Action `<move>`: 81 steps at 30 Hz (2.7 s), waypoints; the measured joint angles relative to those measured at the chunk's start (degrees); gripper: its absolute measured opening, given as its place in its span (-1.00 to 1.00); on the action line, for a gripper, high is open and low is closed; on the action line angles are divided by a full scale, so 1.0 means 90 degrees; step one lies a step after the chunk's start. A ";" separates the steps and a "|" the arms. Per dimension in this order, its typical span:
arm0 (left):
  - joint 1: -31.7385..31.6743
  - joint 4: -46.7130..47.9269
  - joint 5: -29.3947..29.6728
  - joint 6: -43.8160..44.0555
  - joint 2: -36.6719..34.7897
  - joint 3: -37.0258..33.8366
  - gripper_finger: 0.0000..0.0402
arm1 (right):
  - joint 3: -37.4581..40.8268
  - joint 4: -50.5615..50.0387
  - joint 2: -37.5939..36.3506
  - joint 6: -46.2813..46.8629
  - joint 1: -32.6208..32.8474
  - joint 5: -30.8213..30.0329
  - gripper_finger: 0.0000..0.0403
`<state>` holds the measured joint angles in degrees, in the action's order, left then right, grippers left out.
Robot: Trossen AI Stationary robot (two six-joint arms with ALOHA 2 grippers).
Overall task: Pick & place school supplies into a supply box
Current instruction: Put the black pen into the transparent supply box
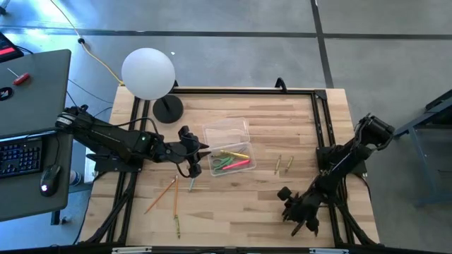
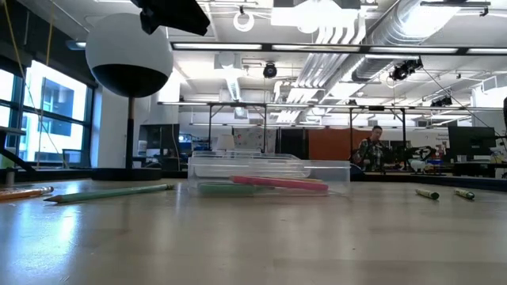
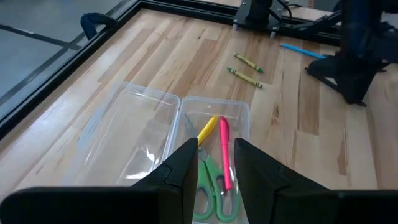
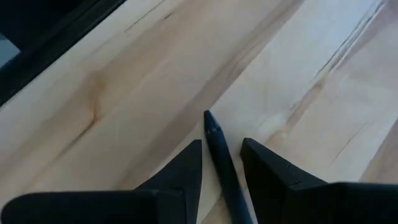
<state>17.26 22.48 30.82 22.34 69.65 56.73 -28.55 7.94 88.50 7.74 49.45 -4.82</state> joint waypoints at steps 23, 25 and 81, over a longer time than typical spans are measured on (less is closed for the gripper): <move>0.0000 0.0002 0.0028 0.0222 0.0000 0.0000 -0.32 | 0.1824 0.4499 0.1033 -0.0175 -0.0688 -0.1468 -0.92; 0.0000 0.0002 0.0028 0.0222 0.0000 0.0000 -0.32 | 0.1594 0.4682 0.1174 -0.0203 -0.0821 -0.1653 -0.91; 0.0000 0.0068 -0.0157 0.0222 0.0002 -0.0002 -0.32 | -0.1954 0.0765 0.0362 -0.0174 -0.4419 -0.1093 -0.45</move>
<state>17.26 23.09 29.41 24.34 69.67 56.71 -46.13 14.82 91.76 6.17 9.68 -14.65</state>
